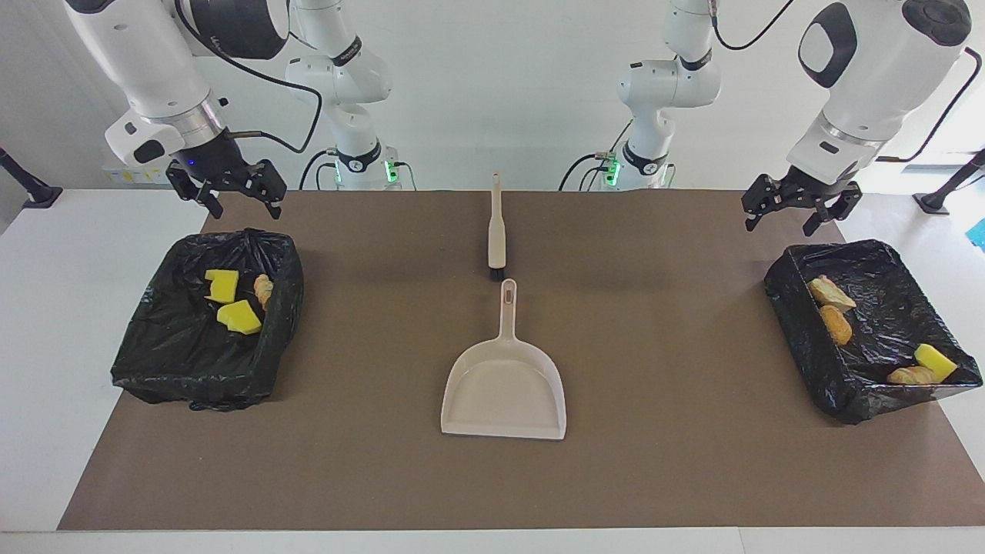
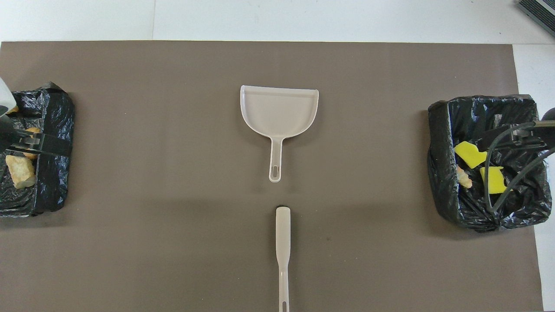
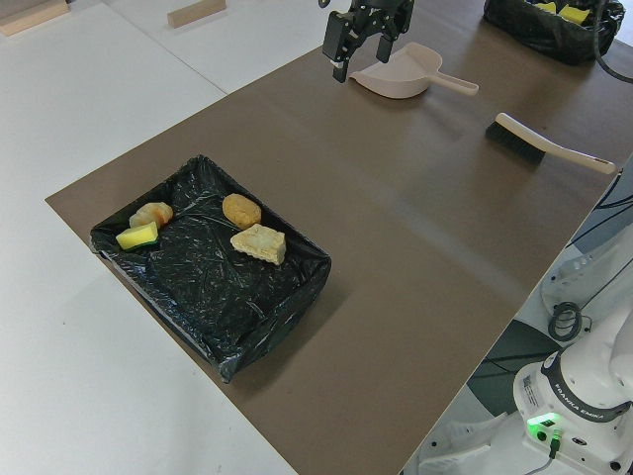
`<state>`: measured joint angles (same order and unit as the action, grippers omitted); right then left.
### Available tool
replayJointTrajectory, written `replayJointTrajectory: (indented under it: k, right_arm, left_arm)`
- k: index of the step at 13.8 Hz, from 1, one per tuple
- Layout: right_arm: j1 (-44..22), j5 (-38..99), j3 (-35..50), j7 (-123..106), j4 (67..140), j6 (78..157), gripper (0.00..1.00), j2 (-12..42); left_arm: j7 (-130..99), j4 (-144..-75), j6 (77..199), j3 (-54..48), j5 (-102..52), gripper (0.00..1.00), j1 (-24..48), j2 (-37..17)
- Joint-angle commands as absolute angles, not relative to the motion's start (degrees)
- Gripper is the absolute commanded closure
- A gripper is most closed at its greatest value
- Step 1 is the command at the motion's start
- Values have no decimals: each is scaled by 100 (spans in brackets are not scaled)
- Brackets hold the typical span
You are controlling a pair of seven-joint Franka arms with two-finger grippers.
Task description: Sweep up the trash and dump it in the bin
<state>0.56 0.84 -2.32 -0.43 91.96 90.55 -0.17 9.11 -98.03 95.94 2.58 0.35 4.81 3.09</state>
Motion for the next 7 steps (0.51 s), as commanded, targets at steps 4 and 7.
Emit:
replayJointTrajectory:
  k: [4,7]
  right_arm:
    - [79,158,-229,-97,9352,9062,0,-158]
    - [88,158,-220,-97,9352,9062,0,-158]
  left_arm:
    - [1222,-9669,9203,220,0,0,466,528]
    - [1160,-9405,8825,220,9,0,448,431]
